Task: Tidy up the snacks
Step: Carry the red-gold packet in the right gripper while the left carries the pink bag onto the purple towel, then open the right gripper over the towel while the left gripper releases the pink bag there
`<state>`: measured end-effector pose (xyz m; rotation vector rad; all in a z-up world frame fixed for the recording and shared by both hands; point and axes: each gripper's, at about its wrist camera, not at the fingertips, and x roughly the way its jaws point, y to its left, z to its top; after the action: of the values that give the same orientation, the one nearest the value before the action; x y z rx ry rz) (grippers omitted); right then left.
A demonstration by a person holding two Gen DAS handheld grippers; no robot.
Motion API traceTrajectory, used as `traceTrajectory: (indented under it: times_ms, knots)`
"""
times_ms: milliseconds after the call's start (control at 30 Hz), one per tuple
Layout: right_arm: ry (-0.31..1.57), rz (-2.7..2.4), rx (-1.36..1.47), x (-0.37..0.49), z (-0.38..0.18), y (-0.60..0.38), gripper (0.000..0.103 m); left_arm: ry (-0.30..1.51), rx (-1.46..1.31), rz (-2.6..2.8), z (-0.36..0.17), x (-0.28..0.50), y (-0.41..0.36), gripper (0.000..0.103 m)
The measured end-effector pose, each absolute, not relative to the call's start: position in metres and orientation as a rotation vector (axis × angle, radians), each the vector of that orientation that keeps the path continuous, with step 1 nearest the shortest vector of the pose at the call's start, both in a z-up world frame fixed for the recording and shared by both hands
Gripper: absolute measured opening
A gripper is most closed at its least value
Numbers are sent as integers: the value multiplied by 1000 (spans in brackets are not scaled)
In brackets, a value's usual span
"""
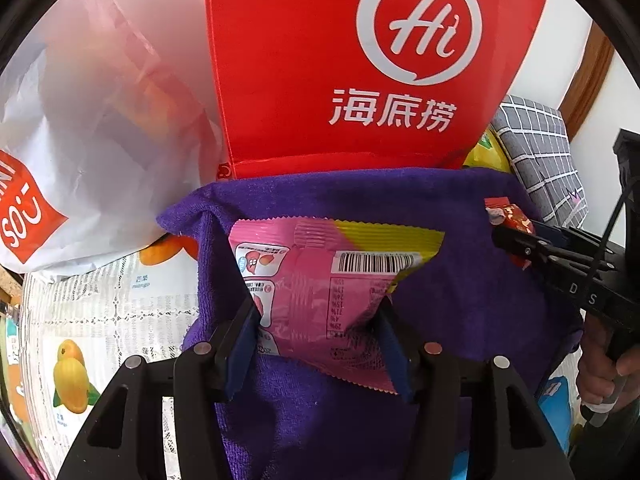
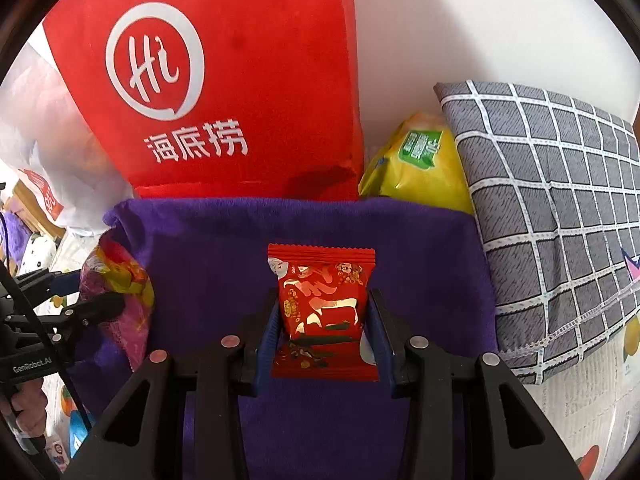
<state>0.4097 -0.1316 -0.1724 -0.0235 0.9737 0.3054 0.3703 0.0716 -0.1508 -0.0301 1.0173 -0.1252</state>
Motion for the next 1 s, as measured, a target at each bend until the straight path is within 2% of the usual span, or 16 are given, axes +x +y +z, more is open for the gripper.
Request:
traceTrajectory:
  times_ms: [167,233,333,500,667,833,900,1000]
  knots:
    - [991,298,-33,411,-178,-130,43,1024,-16,-138,-154,366,69,56]
    - [998,303,-35,411,-179,-128,44,1037,-27,-144,-155,366,68,59]
    - [994,303,-44,408,-176,-129,53,1048,-47,-157,-155,365,68,62]
    - [967,299,-35,388,-163,-135,69,1040,-52,-163,-145,352,69,79]
    - [975,285,-27,367,-145,-142,73,1008,-29,-166,-127,331,64,85]
    - [951,251,-20,337,-126,-145,75,990,-46,-176,-110,303,66,86]
    - [942,235,-19,321,-118,-147,80,978,-48,-189,-102,290,66,86]
    - [908,211,-44,294,-106,-146,82,945,-58,-197,-89,268,67,86]
